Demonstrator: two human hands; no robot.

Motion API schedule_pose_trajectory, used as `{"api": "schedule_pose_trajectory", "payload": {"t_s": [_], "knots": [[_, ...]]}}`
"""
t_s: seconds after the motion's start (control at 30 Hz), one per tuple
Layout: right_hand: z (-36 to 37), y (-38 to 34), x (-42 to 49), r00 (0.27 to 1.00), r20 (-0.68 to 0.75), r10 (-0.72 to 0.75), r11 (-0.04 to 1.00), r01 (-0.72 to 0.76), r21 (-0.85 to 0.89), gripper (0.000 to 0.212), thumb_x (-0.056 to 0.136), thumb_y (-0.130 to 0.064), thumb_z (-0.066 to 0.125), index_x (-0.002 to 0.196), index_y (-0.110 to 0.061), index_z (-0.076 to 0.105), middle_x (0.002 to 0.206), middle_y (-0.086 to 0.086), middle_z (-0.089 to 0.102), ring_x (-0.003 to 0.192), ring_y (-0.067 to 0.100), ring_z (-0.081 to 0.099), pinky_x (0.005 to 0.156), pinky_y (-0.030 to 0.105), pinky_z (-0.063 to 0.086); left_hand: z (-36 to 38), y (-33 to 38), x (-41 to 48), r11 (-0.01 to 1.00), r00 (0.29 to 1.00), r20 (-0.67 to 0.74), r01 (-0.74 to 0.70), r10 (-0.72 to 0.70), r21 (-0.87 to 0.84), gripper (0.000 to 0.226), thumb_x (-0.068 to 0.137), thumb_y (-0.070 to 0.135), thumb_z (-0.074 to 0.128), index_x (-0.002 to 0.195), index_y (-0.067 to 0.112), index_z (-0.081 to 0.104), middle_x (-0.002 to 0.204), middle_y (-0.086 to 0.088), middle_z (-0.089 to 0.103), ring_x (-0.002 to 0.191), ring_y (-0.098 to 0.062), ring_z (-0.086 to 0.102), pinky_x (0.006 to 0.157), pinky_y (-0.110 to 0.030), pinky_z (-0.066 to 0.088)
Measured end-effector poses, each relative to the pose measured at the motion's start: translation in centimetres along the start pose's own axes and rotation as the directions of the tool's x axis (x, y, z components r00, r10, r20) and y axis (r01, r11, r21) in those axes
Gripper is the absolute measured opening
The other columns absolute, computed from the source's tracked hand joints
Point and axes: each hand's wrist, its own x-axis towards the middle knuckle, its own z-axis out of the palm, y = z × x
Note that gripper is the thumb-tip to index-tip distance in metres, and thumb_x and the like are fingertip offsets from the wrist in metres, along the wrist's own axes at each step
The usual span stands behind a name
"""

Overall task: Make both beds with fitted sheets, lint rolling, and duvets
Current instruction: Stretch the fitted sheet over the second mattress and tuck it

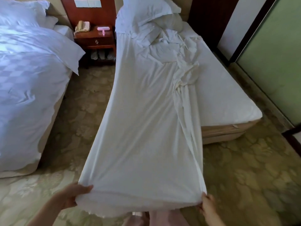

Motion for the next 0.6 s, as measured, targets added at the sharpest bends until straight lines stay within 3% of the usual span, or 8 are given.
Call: {"api": "schedule_pose_trajectory", "payload": {"t_s": [0.1, 0.17, 0.23, 0.33, 0.43, 0.5, 0.53, 0.6], "knots": [[1.5, -1.9, -3.2, 0.973, 0.230, 0.013, 1.000, -0.016, 0.010, 0.010, 0.097, -0.012, 0.049, 0.089, -0.007, 0.052, 0.076, 0.011, 0.054, 0.057, 0.021, 0.050, 0.050, 0.028, 0.046, -0.8, -1.4, 1.1, 0.980, 0.926, -0.372, 0.010, 0.066, 0.201, 0.040, 0.073, 0.004, 0.074, 0.100, -0.020, 0.057, 0.063, -0.016, 0.051, 0.048, -0.029, 0.049, 0.048, -0.031, 0.042], [2.0, -3.5, -4.2, 0.941, 0.339, -0.014, 1.000, 0.022, -0.019, 0.008, 0.095, -0.014, 0.055, 0.090, -0.008, 0.056, 0.076, 0.009, 0.059, 0.058, 0.019, 0.052, 0.054, 0.029, 0.044, 0.6, -1.9, 1.9, 0.933, 0.860, -0.503, 0.104, 0.089, 0.344, 0.056, 0.062, 0.017, 0.068, 0.107, -0.014, 0.056, 0.075, -0.020, 0.055, 0.066, -0.033, 0.053, 0.069, -0.045, 0.048], [2.2, -5.5, -5.3, 0.895, 0.444, -0.040, 0.998, 0.058, -0.027, 0.008, 0.092, -0.015, 0.060, 0.088, -0.007, 0.061, 0.074, 0.008, 0.062, 0.057, 0.017, 0.055, 0.055, 0.029, 0.044, 3.6, -1.9, 2.9, 0.798, 0.791, -0.568, 0.182, 0.228, 0.575, 0.057, 0.071, 0.020, 0.069, 0.121, 0.001, 0.050, 0.104, -0.021, 0.057, 0.094, -0.038, 0.054, 0.084, -0.047, 0.046], [2.9, -7.6, -5.8, 0.847, 0.528, -0.059, 0.995, 0.094, -0.040, 0.013, 0.088, -0.012, 0.065, 0.077, -0.007, 0.060, 0.066, 0.008, 0.057, 0.054, 0.014, 0.051, 0.051, 0.024, 0.042, 11.3, -0.6, 3.0, 0.613, 0.832, -0.141, -0.269, 0.536, 0.743, 0.066, 0.075, 0.031, 0.072, 0.132, 0.012, 0.046, 0.135, -0.014, 0.048, 0.124, -0.032, 0.044, 0.101, -0.041, 0.038], [3.6, -9.4, -4.9, 0.800, 0.597, -0.064, 0.967, 0.197, -0.161, 0.017, 0.081, -0.022, 0.073, 0.077, -0.008, 0.064, 0.063, 0.000, 0.054, 0.055, 0.010, 0.043, 0.052, 0.021, 0.034, 20.0, 0.5, 1.7, 0.361, 0.770, 0.247, -0.523, 0.588, 0.772, 0.094, 0.055, 0.071, 0.051, 0.136, 0.028, 0.031, 0.143, 0.005, 0.030, 0.133, -0.017, 0.029, 0.103, -0.037, 0.033], [4.2, -10.7, -4.3, 0.776, 0.628, -0.056, 0.928, 0.273, -0.254, 0.022, 0.076, -0.029, 0.076, 0.082, -0.008, 0.069, 0.062, -0.007, 0.059, 0.057, 0.005, 0.047, 0.055, 0.019, 0.032, 25.2, 1.6, 0.3, 0.137, 0.715, 0.352, -0.528, 0.604, 0.838, 0.097, 0.052, 0.075, 0.040, 0.136, 0.031, 0.021, 0.140, 0.012, 0.021, 0.133, -0.012, 0.020, 0.105, -0.040, 0.028], [4.3, -11.4, -4.1, 0.752, 0.657, -0.054, 0.919, 0.295, -0.262, 0.018, 0.077, -0.026, 0.076, 0.081, -0.009, 0.069, 0.062, -0.009, 0.062, 0.056, 0.002, 0.050, 0.055, 0.016, 0.033, 27.2, 2.2, 0.0, 0.095, 0.697, 0.350, -0.514, 0.626, 0.853, 0.088, 0.061, 0.070, 0.044, 0.135, 0.028, 0.024, 0.138, 0.012, 0.023, 0.132, -0.012, 0.021, 0.106, -0.041, 0.026], [4.3, -12.8, -3.7, 0.695, 0.719, -0.018, 0.910, 0.310, -0.277, 0.009, 0.078, -0.018, 0.075, 0.077, -0.011, 0.069, 0.067, -0.007, 0.068, 0.059, -0.001, 0.058, 0.057, 0.013, 0.041, 29.7, 3.8, 0.1, 0.147, 0.654, 0.260, -0.499, 0.710, 0.854, 0.044, 0.083, 0.037, 0.050, 0.123, 0.021, 0.042, 0.126, 0.008, 0.045, 0.122, -0.017, 0.041, 0.095, -0.032, 0.031]]}}
